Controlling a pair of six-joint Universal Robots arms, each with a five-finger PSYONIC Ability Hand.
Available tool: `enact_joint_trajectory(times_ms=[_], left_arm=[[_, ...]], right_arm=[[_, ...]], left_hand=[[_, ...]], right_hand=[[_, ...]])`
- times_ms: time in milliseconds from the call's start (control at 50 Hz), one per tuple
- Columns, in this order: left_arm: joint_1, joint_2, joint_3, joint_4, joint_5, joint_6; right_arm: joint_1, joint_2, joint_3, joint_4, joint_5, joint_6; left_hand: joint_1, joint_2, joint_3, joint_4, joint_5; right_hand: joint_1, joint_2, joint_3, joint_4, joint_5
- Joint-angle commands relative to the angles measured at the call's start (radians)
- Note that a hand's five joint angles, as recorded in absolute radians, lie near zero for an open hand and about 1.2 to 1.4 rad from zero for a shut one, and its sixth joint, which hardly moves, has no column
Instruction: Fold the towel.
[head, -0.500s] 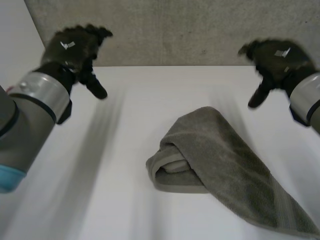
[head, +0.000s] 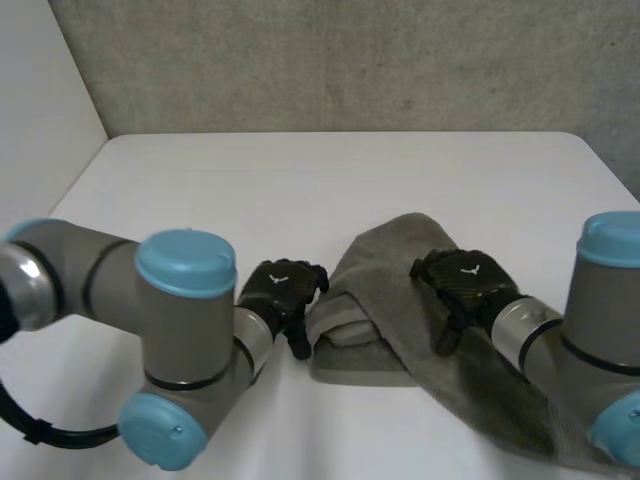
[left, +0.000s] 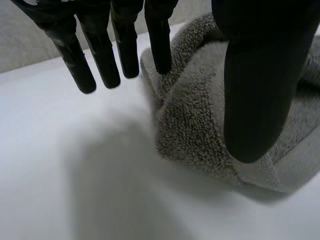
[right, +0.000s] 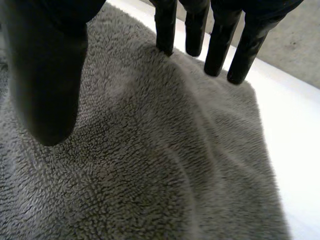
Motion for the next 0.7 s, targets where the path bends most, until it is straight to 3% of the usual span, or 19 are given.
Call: enact_joint_trajectory(times_ms=[20, 40, 80, 200, 240, 300, 440, 520, 580, 680, 700], left_arm=[[-0.020, -0.066, 0.034, 0.085, -0.101, 0.004], [-0.020, -0.066, 0.034, 0.085, -0.102, 0.004], [-0.030, -0.081, 0.046, 0.127, -0.151, 0.018], [-0.033, -0.051, 0.047, 0.144, -0.185, 0.018], [-0.021, 0.054, 0.035, 0.145, -0.186, 0.018], [0.008, 0.182, 0.011, 0.145, -0.185, 0.018], [0.080, 0.456, -0.049, 0.151, -0.168, 0.018], [0.115, 0.585, -0.093, 0.162, -0.111, 0.016], [0.120, 0.613, -0.114, 0.164, -0.091, 0.016], [0.128, 0.643, -0.199, 0.174, -0.056, 0.015], [0.128, 0.643, -0.199, 0.174, -0.056, 0.015]], right_arm=[[0.028, 0.087, -0.042, -0.036, 0.010, 0.002], [0.028, 0.087, -0.042, -0.036, 0.010, 0.002], [0.021, 0.093, -0.062, -0.039, 0.024, 0.004], [0.010, -0.008, -0.096, -0.059, 0.053, 0.016], [-0.005, -0.157, -0.126, -0.051, 0.048, 0.016], [-0.027, -0.257, -0.169, -0.036, 0.033, 0.025], [-0.117, -0.372, -0.301, 0.135, -0.073, 0.086], [-0.177, -0.363, -0.419, 0.248, -0.165, 0.142], [-0.190, -0.328, -0.453, 0.269, -0.188, 0.152], [-0.193, -0.054, -0.623, 0.340, -0.203, 0.154], [-0.193, -0.053, -0.623, 0.340, -0.203, 0.154]], left_hand=[[0.553, 0.561, 0.561, 0.560, 0.562], [0.554, 0.563, 0.563, 0.562, 0.563], [0.910, 0.919, 0.919, 0.918, 0.919], [0.912, 0.921, 0.920, 0.920, 0.921], [0.912, 0.921, 0.920, 0.920, 0.921], [0.912, 0.921, 0.920, 0.920, 0.921], [0.912, 0.921, 0.920, 0.920, 0.921], [0.912, 0.921, 0.920, 0.920, 0.921], [0.912, 0.921, 0.920, 0.920, 0.921], [0.912, 0.921, 0.920, 0.920, 0.921], [0.912, 0.921, 0.920, 0.920, 0.921]], right_hand=[[0.462, 0.465, 0.463, 0.465, 0.455], [0.464, 0.467, 0.466, 0.467, 0.458], [1.005, 1.008, 1.006, 1.008, 0.998], [1.045, 1.048, 1.046, 1.047, 1.038], [1.045, 1.048, 1.046, 1.047, 1.038], [1.045, 1.048, 1.046, 1.047, 1.038], [1.045, 1.048, 1.046, 1.047, 1.038], [1.045, 1.048, 1.046, 1.047, 1.038], [1.045, 1.048, 1.046, 1.047, 1.038], [1.045, 1.048, 1.046, 1.047, 1.038], [1.045, 1.048, 1.046, 1.047, 1.038]])
